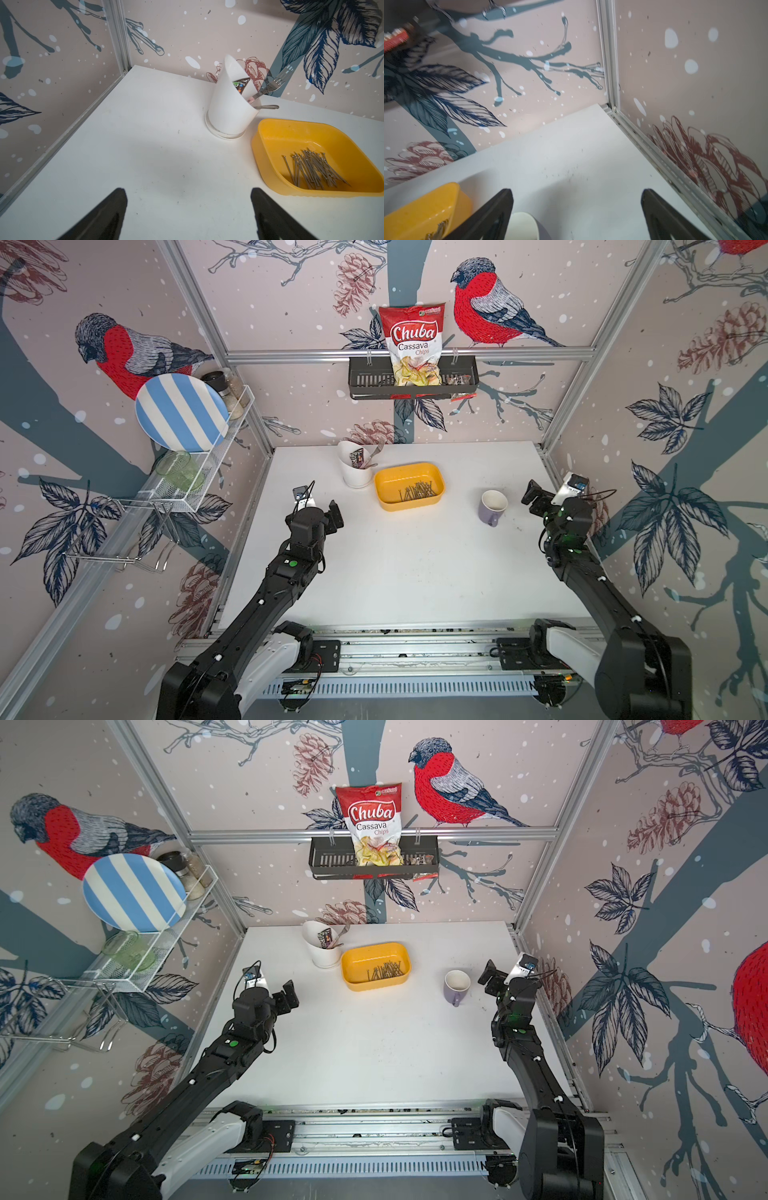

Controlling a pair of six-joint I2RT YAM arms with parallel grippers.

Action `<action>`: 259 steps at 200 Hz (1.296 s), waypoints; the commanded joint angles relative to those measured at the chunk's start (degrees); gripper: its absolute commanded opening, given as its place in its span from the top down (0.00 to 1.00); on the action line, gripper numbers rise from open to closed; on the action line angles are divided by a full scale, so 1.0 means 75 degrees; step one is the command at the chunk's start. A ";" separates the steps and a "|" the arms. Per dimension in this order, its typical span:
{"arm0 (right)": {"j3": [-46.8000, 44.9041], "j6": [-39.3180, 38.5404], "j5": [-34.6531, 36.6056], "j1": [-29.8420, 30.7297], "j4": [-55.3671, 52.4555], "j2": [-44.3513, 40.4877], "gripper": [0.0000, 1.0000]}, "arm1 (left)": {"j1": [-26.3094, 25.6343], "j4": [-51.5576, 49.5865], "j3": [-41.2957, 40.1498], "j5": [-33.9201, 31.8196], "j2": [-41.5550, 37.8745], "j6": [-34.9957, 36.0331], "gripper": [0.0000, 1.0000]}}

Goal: Put the nails on the desktop into the storage box
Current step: Reset both arms

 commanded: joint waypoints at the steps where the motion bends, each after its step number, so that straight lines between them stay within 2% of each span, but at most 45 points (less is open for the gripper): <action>1: -0.0292 0.0047 0.0311 -0.0259 0.0670 0.0245 0.00 | 0.0204 0.0294 -0.0058 -0.0205 -0.0023 0.0110 0.05; 26: -0.0304 0.0077 0.0326 -0.0495 0.0800 0.0873 0.00 | 0.0433 0.0114 -0.0127 -0.0170 -0.0062 0.0231 0.05; 50: -0.0140 -0.0015 -0.0058 -0.0650 0.0892 0.1551 0.00 | 0.0673 0.0201 -0.0276 -0.0089 -0.0133 0.0437 0.05; 81: -0.0202 -0.0255 -0.0178 -0.0696 0.1612 0.2212 0.00 | 0.0928 0.0196 -0.0462 0.0165 -0.0191 0.0585 0.05; 123: -0.0533 0.0205 -0.0579 -0.0677 0.2619 0.3026 0.00 | 0.1225 0.0562 -0.0492 0.0518 0.0177 0.0912 0.05; 144: -0.0794 0.0242 -0.0735 -0.0521 0.3476 0.3149 0.00 | 0.1324 0.1094 -0.0555 0.0674 0.0489 0.1296 0.05; 171: -0.0422 -0.0051 -0.0879 -0.0343 0.3016 0.3362 0.00 | 0.1617 0.1872 -0.0552 0.1099 0.1043 0.1567 0.05; 240: -0.0592 -0.0847 -0.0797 0.0316 0.3458 0.3400 0.00 | 0.1815 0.4757 -0.1277 0.1566 0.2761 0.1950 0.06; 259: -0.0570 -0.0954 -0.0710 0.0427 0.3418 0.3408 0.00 | 0.1822 0.5202 -0.1335 0.1620 0.3146 0.2013 0.05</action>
